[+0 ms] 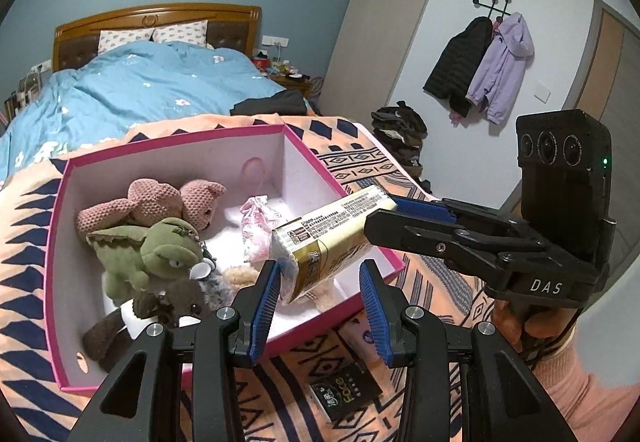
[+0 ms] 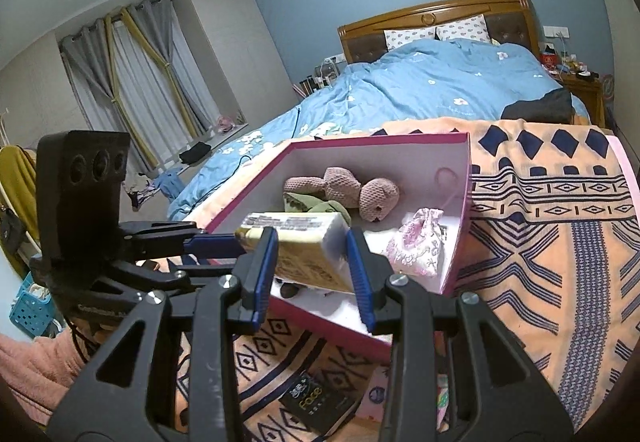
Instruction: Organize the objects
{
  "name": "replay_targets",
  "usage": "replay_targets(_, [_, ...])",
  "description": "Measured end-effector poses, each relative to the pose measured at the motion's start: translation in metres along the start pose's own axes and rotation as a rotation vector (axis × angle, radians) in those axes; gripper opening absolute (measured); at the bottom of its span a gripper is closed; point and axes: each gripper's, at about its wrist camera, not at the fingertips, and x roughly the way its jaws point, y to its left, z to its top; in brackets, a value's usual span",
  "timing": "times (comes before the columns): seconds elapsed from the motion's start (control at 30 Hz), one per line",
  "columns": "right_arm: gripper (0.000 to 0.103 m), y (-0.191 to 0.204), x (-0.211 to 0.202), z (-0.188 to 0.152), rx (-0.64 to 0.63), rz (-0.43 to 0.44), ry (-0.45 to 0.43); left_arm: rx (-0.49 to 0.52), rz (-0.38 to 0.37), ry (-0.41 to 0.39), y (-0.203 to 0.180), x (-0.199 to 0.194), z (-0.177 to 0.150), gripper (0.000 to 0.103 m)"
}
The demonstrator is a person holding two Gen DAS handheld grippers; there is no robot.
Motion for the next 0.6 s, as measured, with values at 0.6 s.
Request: replay_targets(0.6, [0.039, -0.021, 0.026, 0.006, 0.041, -0.019, 0.056, -0.04, 0.025, 0.06, 0.016, 0.031, 0.008, 0.041])
